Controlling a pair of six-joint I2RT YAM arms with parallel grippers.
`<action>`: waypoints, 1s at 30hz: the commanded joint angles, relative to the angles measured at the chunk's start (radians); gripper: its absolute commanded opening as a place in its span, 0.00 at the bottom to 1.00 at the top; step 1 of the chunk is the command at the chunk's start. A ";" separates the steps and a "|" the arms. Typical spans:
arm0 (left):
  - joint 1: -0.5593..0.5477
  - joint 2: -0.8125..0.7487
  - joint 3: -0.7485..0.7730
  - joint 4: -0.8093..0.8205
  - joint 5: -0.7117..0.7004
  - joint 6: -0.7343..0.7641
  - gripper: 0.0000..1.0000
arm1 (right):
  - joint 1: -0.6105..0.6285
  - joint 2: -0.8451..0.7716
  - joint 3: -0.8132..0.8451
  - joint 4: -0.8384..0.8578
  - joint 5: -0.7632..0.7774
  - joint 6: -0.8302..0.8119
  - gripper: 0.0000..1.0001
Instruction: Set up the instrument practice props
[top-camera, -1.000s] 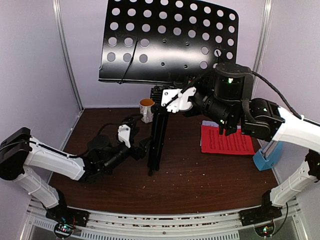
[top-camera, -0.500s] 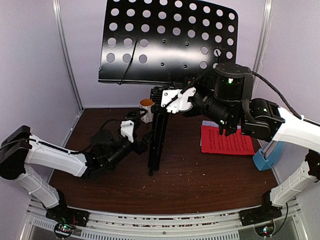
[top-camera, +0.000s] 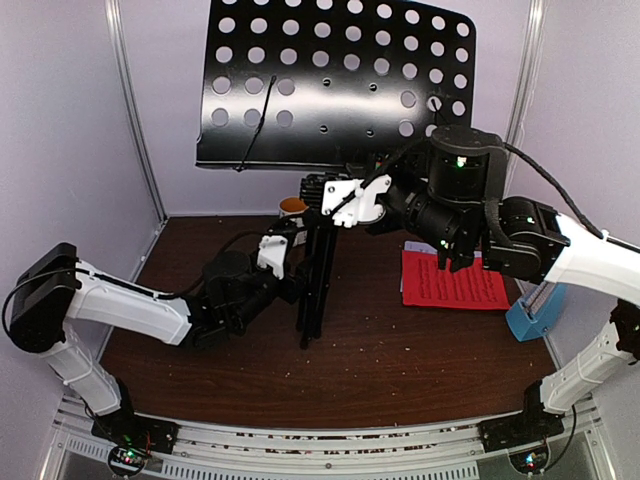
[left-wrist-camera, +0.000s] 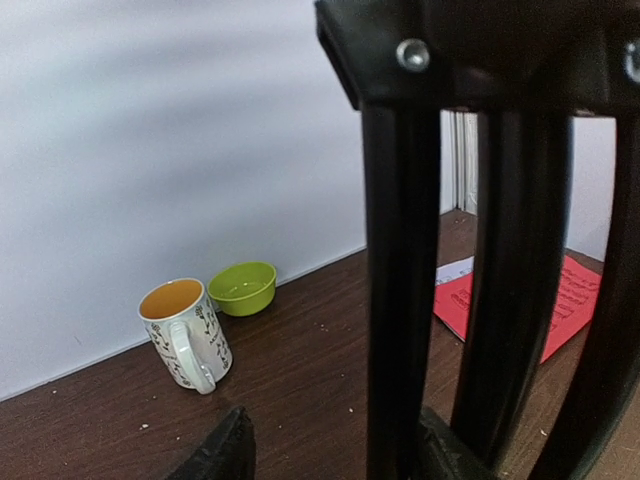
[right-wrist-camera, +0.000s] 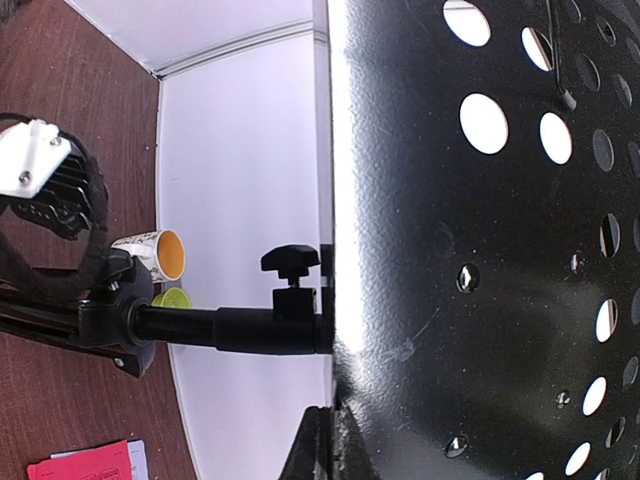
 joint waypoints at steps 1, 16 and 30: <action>-0.002 0.054 0.068 -0.037 -0.021 0.011 0.53 | 0.010 -0.079 0.066 0.289 -0.006 0.014 0.00; 0.032 0.055 0.092 -0.125 0.179 0.221 0.06 | 0.012 -0.073 0.154 0.213 -0.033 -0.016 0.00; 0.158 0.092 0.092 -0.173 0.355 0.542 0.00 | 0.003 -0.053 0.254 0.154 -0.063 -0.037 0.00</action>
